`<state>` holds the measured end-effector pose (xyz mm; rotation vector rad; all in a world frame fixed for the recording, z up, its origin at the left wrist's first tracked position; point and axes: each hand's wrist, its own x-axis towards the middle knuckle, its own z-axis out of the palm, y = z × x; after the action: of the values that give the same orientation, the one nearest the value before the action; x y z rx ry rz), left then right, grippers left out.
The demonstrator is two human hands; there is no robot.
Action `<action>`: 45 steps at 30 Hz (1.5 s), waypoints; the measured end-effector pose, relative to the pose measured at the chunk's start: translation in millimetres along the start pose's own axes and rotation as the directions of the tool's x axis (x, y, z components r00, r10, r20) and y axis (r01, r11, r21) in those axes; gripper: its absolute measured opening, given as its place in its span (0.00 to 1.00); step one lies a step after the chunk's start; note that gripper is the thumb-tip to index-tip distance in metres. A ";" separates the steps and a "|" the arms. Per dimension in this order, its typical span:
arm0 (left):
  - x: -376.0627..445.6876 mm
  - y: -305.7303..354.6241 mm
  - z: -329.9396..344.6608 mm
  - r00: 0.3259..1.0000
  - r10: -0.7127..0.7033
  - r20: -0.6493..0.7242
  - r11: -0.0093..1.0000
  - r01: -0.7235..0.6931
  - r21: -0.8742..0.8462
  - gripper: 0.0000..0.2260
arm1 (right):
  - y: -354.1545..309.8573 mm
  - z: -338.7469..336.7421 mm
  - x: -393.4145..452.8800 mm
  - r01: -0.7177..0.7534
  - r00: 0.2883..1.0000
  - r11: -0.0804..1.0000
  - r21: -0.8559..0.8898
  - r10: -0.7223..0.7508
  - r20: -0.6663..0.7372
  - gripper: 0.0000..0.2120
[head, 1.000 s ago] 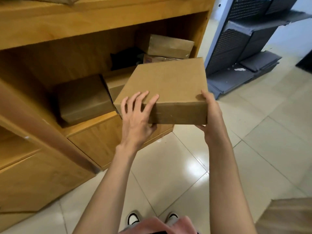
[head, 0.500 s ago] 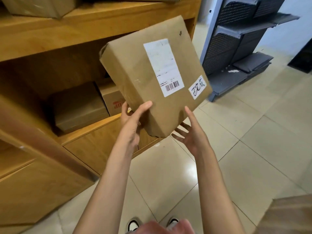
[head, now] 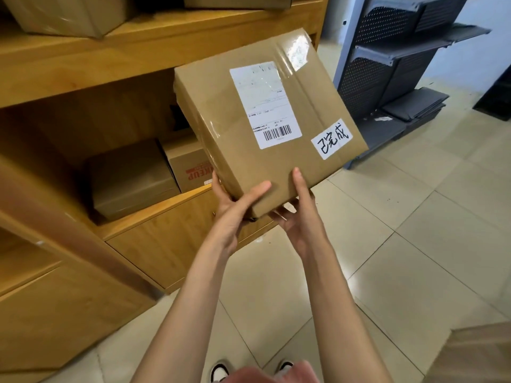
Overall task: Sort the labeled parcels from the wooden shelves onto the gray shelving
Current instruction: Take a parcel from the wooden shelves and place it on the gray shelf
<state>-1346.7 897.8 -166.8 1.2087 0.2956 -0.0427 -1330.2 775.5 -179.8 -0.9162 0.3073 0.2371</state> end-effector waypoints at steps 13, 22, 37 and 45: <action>21.1 19.4 -23.9 0.997 0.054 0.060 0.989 -0.062 0.131 0.49 | -61.1 -79.3 -12.6 0.175 0.965 0.953 -0.247 -0.216 -0.149 0.28; 44.7 2.9 56.9 0.987 0.136 0.090 0.977 -0.148 0.151 0.42 | -108.8 -127.6 -17.9 0.309 0.916 0.905 -0.294 -0.366 -0.164 0.23; 108.9 -49.4 235.0 0.955 0.108 0.276 0.989 -0.133 0.070 0.41 | -207.4 -246.8 2.9 0.424 0.767 0.854 -0.302 -0.516 -0.381 0.24; 211.5 -65.1 358.0 0.931 0.109 0.347 0.991 -0.128 0.032 0.32 | -299.9 -307.2 90.0 0.428 0.726 0.839 -0.336 -0.541 -0.426 0.23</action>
<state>-1083.3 569.5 -163.8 1.2461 -0.0876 -0.1568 -1196.5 357.9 -165.8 -1.2400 0.5193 -0.4903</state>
